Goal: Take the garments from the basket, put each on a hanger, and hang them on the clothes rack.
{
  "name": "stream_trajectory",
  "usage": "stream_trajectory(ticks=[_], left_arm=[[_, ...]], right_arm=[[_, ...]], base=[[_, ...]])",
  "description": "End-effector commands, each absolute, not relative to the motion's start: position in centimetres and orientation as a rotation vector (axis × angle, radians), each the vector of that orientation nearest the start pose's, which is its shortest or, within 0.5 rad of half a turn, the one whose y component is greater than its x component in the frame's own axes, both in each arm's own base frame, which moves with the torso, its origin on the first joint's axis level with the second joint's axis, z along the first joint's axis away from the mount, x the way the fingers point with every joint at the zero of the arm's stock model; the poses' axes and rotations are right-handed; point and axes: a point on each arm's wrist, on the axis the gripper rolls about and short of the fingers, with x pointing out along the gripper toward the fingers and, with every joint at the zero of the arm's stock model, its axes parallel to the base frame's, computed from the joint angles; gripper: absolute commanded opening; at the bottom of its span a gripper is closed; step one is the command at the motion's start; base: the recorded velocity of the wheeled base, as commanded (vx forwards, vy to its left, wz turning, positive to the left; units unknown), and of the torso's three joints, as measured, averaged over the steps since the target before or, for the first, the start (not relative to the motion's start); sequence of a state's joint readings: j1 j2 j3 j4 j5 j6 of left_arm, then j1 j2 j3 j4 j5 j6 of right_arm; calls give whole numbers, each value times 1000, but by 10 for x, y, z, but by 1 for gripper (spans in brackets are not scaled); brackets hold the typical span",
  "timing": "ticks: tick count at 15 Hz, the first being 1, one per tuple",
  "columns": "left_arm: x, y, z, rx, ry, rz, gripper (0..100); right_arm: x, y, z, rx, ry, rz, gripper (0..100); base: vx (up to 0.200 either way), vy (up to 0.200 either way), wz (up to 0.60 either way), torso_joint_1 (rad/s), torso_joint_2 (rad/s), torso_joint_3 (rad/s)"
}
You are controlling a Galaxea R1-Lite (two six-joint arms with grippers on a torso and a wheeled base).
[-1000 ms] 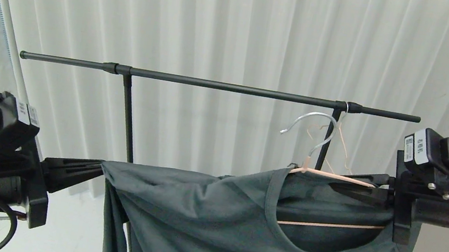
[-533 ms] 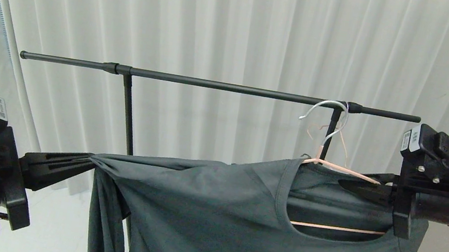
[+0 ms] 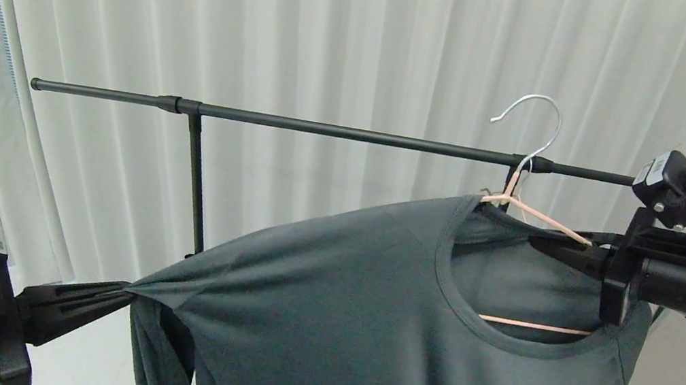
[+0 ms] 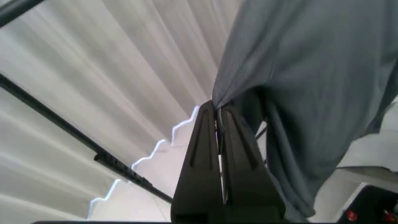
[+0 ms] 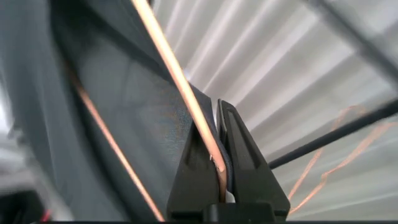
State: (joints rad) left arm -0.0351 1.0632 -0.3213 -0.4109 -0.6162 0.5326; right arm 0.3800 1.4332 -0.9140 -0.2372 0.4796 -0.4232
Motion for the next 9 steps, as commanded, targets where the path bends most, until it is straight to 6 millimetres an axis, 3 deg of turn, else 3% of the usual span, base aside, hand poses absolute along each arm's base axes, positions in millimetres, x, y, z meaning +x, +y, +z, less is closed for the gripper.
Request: stream_trajectory(ticks=[1, 9], left_arm=[[127, -20, 166, 417, 149, -725, 0], [151, -25, 167, 505, 201, -665, 0]], right_arm=[[225, 101, 250, -371, 93, 894, 0], [225, 114, 285, -301, -9, 909, 0]], base=[[0, 0, 0, 0, 0, 0], [0, 0, 0, 0, 0, 0]])
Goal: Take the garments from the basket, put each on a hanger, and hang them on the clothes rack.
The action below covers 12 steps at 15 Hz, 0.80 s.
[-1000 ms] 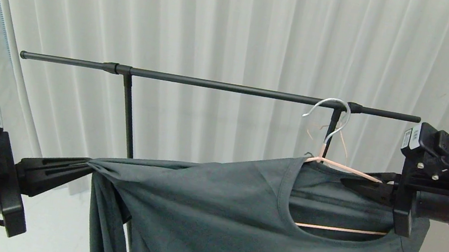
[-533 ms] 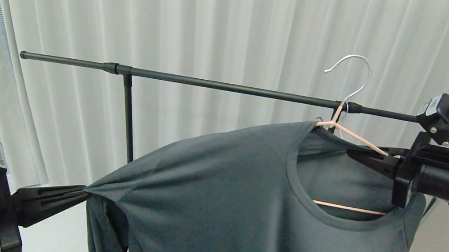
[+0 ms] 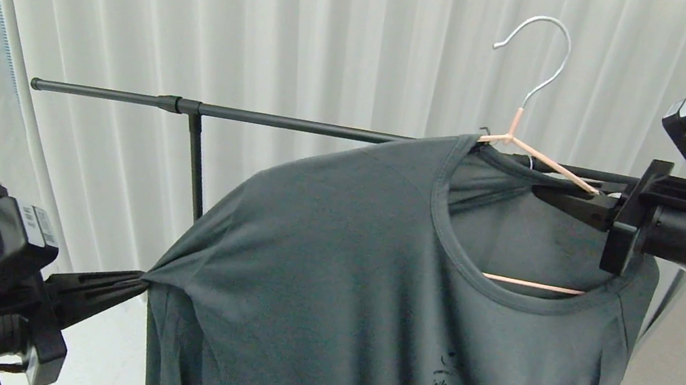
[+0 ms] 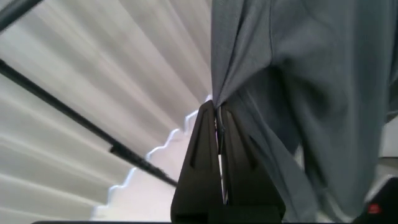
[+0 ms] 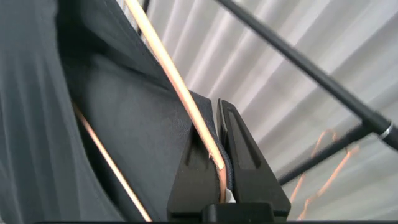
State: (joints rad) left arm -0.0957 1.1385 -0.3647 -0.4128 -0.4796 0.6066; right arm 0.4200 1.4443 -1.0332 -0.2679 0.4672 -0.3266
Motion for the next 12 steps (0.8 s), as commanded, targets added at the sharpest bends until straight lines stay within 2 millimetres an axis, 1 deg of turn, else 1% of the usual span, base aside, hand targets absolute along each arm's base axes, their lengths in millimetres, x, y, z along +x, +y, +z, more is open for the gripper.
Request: stream_trajectory(ticks=[1, 4, 5, 7, 9, 12], left_arm=[[159, -26, 169, 570, 187, -663, 0], [161, -29, 173, 590, 165, -678, 0], [160, -29, 173, 586, 163, -676, 100], [159, -29, 176, 553, 157, -668, 100], [154, -27, 183, 494, 145, -645, 100], [154, -16, 184, 460, 163, -569, 100]], right_arm=[[226, 116, 284, -301, -4, 914, 0], [227, 118, 283, -300, 1, 922, 0], [227, 118, 283, -300, 1, 922, 0], [227, 117, 283, -300, 0, 918, 0], [228, 116, 283, -301, 2, 906, 0], [229, 115, 284, -309, 6, 852, 0]], base=[[0, 0, 0, 0, 0, 0], [0, 0, 0, 0, 0, 0], [0, 0, 0, 0, 0, 0], [0, 0, 0, 0, 0, 0], [0, 0, 0, 0, 0, 0], [0, 0, 0, 0, 0, 0]])
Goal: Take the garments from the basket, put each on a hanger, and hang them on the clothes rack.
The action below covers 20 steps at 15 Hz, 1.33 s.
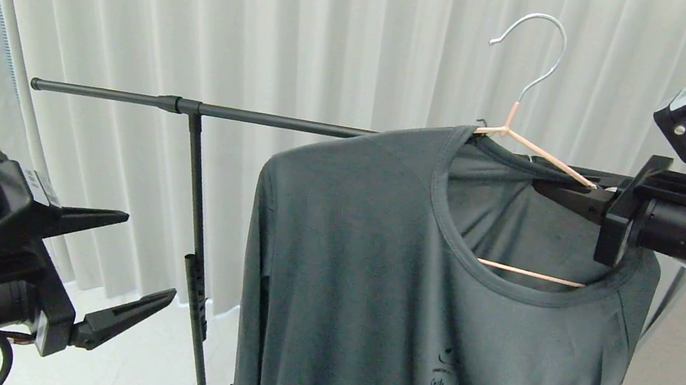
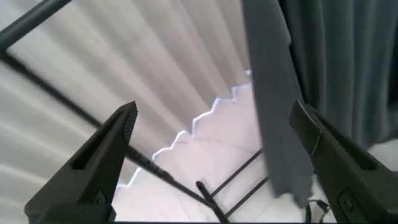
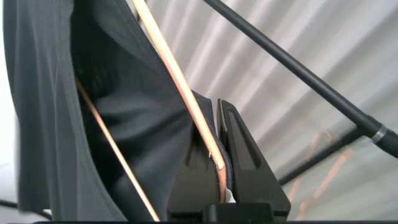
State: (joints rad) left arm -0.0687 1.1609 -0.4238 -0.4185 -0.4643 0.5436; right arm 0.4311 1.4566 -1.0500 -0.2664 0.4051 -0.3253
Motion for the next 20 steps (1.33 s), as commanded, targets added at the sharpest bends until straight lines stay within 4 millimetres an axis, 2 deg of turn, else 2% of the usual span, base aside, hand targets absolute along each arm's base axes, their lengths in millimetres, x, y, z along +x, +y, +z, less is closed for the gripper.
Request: stream_trajectory(ticks=[1, 3, 6, 12, 17, 20], left_arm=[[156, -10, 184, 458, 174, -526, 100], [159, 1, 183, 457, 211, -419, 100], [160, 6, 183, 482, 253, -271, 100], [161, 7, 183, 494, 273, -217, 100], [164, 8, 185, 493, 276, -196, 100], [165, 8, 185, 497, 284, -174, 100]], right_arm=[[230, 114, 283, -313, 24, 819, 0], [229, 111, 277, -332, 120, 720, 0], [234, 110, 272, -357, 194, 602, 0], [252, 113, 254, -361, 317, 348, 0], [262, 119, 243, -318, 363, 283, 0], [262, 119, 242, -308, 368, 273, 0]], base=[[0, 0, 0, 0, 0, 0], [0, 0, 0, 0, 0, 0], [0, 0, 0, 0, 0, 0], [0, 0, 0, 0, 0, 0], [0, 0, 0, 0, 0, 0], [0, 200, 0, -1, -1, 2]])
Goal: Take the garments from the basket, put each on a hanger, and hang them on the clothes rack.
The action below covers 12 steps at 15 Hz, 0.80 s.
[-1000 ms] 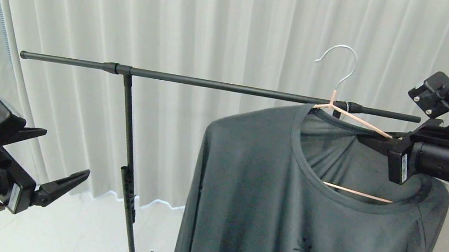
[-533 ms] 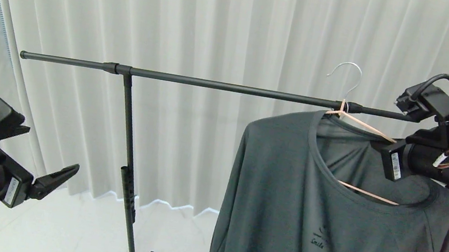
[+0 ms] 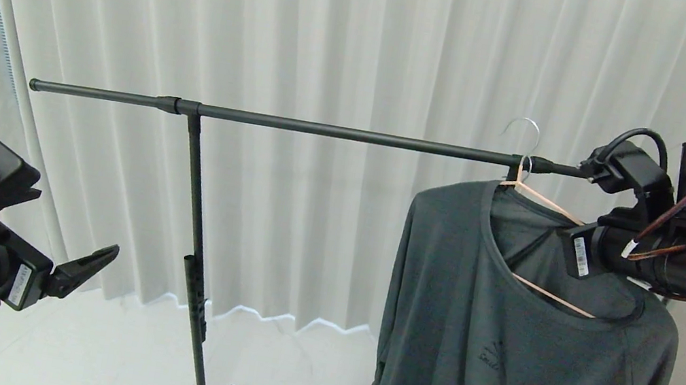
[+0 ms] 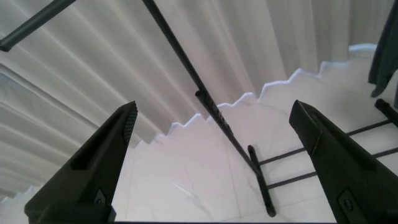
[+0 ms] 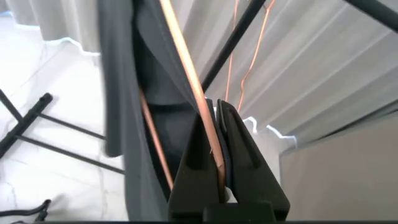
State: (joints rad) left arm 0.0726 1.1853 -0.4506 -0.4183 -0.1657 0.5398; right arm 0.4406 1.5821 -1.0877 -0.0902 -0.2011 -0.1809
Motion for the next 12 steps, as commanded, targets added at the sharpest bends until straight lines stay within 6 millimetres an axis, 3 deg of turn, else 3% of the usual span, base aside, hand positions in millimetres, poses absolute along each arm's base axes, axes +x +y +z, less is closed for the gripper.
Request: stream_trajectory(ticks=[1, 3, 9, 12], left_arm=[[165, 8, 184, 497, 285, -176, 100], [166, 8, 184, 496, 289, -179, 100], [166, 8, 183, 498, 292, -178, 100], [166, 8, 182, 501, 299, -173, 100]], right_arm=[[262, 119, 242, -308, 368, 271, 0], [264, 120, 241, -309, 371, 271, 0], [273, 123, 238, -306, 350, 244, 0], [279, 124, 240, -303, 340, 218, 0]], base=[[0, 200, 0, -2, 2, 7], [0, 200, 0, 12, 10, -2], [0, 0, 0, 0, 0, 0], [200, 0, 0, -2, 2, 2]])
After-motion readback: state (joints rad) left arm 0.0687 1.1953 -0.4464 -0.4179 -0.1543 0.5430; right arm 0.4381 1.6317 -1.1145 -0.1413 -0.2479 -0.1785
